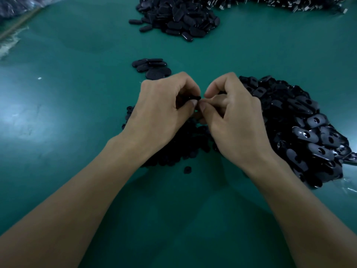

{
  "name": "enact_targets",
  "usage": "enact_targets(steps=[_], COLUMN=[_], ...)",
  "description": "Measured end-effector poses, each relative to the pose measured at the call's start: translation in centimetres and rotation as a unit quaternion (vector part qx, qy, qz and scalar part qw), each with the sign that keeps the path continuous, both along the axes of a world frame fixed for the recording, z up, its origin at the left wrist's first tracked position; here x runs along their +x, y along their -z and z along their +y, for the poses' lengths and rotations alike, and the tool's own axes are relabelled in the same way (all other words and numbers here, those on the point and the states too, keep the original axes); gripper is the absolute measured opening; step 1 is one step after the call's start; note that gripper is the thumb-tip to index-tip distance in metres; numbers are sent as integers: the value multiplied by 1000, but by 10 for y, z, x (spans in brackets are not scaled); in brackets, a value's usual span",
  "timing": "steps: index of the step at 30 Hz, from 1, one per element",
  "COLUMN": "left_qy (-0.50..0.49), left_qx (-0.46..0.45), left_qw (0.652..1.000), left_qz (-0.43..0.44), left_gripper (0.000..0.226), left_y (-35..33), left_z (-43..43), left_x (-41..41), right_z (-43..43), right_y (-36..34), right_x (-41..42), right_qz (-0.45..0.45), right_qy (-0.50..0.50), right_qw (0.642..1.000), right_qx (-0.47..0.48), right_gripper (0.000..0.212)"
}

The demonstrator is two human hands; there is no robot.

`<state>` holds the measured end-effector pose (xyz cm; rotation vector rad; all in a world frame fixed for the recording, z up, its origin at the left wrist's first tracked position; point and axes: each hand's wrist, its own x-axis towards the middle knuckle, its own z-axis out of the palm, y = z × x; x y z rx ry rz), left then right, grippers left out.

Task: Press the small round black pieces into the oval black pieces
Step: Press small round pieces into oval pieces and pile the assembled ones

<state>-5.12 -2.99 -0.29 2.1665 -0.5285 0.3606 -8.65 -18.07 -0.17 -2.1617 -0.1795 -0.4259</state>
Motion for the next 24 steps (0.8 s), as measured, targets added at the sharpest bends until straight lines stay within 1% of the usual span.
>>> enact_targets(steps=[3,6,7,9,10,12,14,18,24], left_qy=[1,5,3,15,27,45,51,56,46], left_qx=[12,-20,-34,-75,-101,-138,-159,-187,-181], left_qw=[1000,999,998,994,989,980,975,967,969], left_qz=[13,40,46,78,101,135,150,162,162], left_gripper=[16,17,20,24,24,21,18,20,22], left_y=[0,0,-1,-2,-3,-4,-4,-5,-6], left_z=[1,-1,-2,-1,-1,0,1,4,4], left_x=[1,0,0,1,2,4,5,6,5], right_z=[-3,-7,-9,-13,-14,-14,-14,-15,-17], right_y=[2,6,6,8,8,7,5,4,3], right_x=[2,5,6,9,10,12,12,13,12], right_qz=[5,-10,-14,-11,-4,13,20,31,33], right_qy=[-20,-11,0,8,2,-25,-42,-63,-59], right_qw=[1000,999,999,998,999,1000,997,990,989], right_qx=[-10,-35,-48,-66,-52,7,55,125,135], right_gripper=[27,13,14,22,22,17,19,16,15])
